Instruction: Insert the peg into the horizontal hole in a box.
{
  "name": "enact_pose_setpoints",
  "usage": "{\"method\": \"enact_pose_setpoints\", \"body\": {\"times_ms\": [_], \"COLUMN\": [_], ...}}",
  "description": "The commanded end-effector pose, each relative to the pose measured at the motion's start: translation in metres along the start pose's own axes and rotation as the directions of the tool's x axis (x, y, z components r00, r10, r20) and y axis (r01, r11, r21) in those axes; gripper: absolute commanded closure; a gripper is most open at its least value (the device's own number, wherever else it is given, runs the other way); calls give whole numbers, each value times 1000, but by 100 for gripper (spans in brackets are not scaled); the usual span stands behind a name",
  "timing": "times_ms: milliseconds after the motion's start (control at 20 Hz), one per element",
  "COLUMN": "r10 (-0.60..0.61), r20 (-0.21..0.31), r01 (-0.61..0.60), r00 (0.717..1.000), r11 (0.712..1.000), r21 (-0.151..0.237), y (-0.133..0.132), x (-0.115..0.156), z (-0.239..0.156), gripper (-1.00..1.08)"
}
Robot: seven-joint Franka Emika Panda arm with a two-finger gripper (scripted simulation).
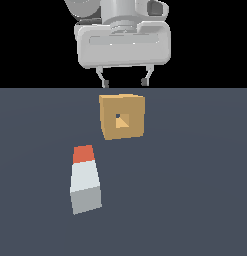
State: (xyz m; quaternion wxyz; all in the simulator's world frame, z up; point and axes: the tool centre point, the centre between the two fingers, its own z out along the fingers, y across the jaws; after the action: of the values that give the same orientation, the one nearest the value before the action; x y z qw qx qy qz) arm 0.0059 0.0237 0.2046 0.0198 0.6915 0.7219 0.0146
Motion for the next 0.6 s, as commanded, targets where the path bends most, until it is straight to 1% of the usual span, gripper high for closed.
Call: {"method": "enact_pose_setpoints", "body": {"times_ms": [0,300,550], "r10": [0,-13,-43], "r20": [0,-1,-3], "r01": [0,13,43], "r00": [1000,1000,999], "r11": [1000,1000,999], "r21": [0,2,7], "y": [0,-5,-17], "x": [0,-6,-19], "z": [0,6,21], "gripper": [-92,-92,-92]}}
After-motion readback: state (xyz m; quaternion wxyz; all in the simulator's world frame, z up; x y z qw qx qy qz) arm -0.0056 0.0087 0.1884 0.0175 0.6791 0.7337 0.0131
